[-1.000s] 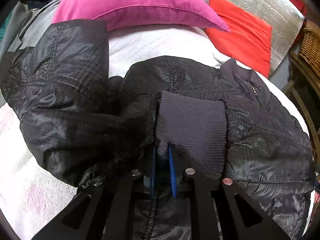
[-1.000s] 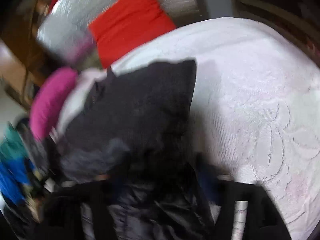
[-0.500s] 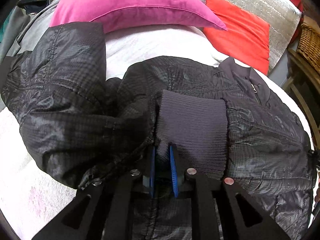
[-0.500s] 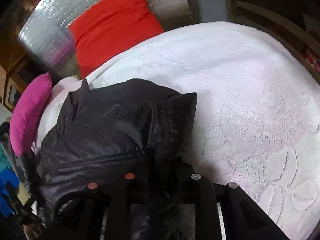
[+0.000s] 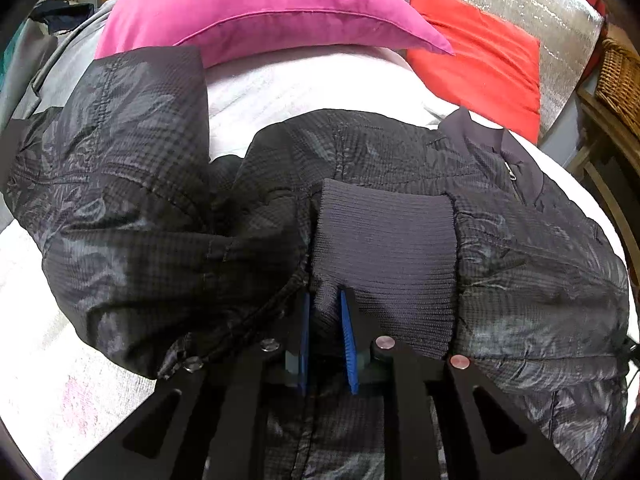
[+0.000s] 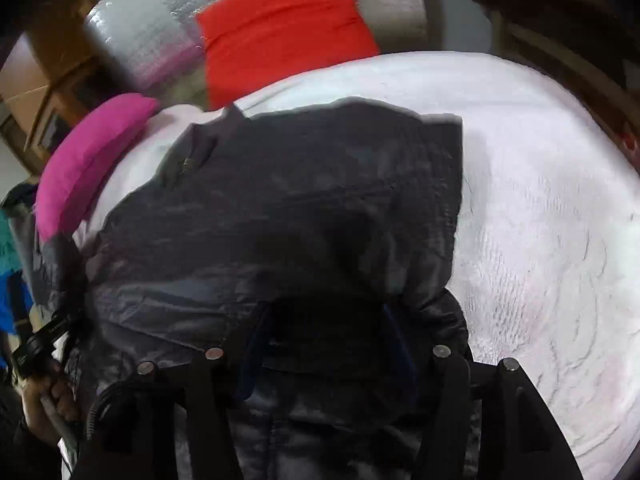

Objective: Fold large clothes

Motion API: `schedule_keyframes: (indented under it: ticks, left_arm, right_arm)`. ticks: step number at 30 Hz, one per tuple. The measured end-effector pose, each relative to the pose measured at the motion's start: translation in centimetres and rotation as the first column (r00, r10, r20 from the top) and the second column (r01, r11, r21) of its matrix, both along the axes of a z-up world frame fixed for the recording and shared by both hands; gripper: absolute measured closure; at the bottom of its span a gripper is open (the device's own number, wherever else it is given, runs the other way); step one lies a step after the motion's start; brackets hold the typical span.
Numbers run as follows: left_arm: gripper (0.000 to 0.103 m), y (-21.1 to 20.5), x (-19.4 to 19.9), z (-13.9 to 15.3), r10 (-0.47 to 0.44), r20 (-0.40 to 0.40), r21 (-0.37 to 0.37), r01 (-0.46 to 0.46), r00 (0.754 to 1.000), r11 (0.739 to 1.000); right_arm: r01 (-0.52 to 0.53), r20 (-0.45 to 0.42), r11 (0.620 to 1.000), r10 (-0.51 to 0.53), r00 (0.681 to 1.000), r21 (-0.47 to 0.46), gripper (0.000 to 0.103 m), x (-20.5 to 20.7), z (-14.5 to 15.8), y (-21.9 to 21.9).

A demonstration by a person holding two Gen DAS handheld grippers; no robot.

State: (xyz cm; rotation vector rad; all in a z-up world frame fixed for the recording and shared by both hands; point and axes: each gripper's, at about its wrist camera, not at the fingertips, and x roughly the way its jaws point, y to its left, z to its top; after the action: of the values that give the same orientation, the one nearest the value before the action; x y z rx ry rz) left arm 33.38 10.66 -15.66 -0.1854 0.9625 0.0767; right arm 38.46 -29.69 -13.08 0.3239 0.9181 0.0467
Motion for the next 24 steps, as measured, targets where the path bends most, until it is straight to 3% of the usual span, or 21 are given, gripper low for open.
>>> schedule_keyframes:
  ticks: [3,5,6,7,8,9,15,19,21,24]
  left_arm:
    - [0.085,0.0,0.2,-0.1,-0.005,-0.001,-0.004,0.005,1.000,1.000]
    - [0.085,-0.1,0.1,-0.1,-0.002,0.003,-0.001,0.002,1.000,1.000]
    - [0.085,-0.1,0.0,-0.1,-0.001,0.004,0.004,0.001,1.000,1.000]
    - [0.085,-0.2,0.0,-0.1,0.000,0.004,0.010,0.000,1.000,1.000]
    - [0.085,-0.3,0.1,0.0,0.001,0.000,0.015,-0.001,1.000,1.000]
    - [0.085,-0.4,0.2,0.0,0.000,-0.005,0.018,0.000,1.000,1.000]
    - [0.084,-0.5,0.3,0.1,-0.005,-0.013,0.025,0.006,1.000,1.000]
    - [0.084,-0.6,0.3,0.0,-0.005,-0.015,0.038,0.005,1.000,0.999]
    - [0.084,-0.7,0.6,0.1,-0.002,-0.021,0.039,0.003,1.000,0.999]
    - [0.084,-0.8,0.6,0.0,-0.003,-0.019,0.044,0.003,1.000,0.999]
  right_arm:
    - [-0.024,0.087,1.000,0.024,0.996,-0.003,0.040,-1.1,2.1,1.0]
    - [-0.047,0.125,0.999,0.046,0.991,0.004,0.028,-1.6,2.0,1.6]
    - [-0.051,0.120,0.999,0.051,0.991,-0.005,0.025,-1.4,1.6,1.7]
    - [-0.050,0.054,0.998,0.052,0.997,-0.040,0.022,-0.5,-0.5,1.9]
    - [-0.051,-0.012,0.998,0.051,0.999,-0.049,0.022,0.3,-2.3,1.8]
    - [-0.052,-0.022,0.998,0.051,0.998,-0.046,0.022,0.5,-2.8,1.6]
    - [-0.061,0.104,0.998,0.063,0.993,-0.022,0.023,0.1,-1.1,3.3]
    - [-0.103,-0.013,0.990,0.102,0.995,-0.094,0.022,3.0,-5.1,5.3]
    - [-0.101,0.008,0.980,0.104,0.995,-0.171,0.022,3.1,-5.0,6.4]
    - [-0.116,0.069,0.987,0.124,0.990,-0.112,0.022,3.1,-3.4,7.6]
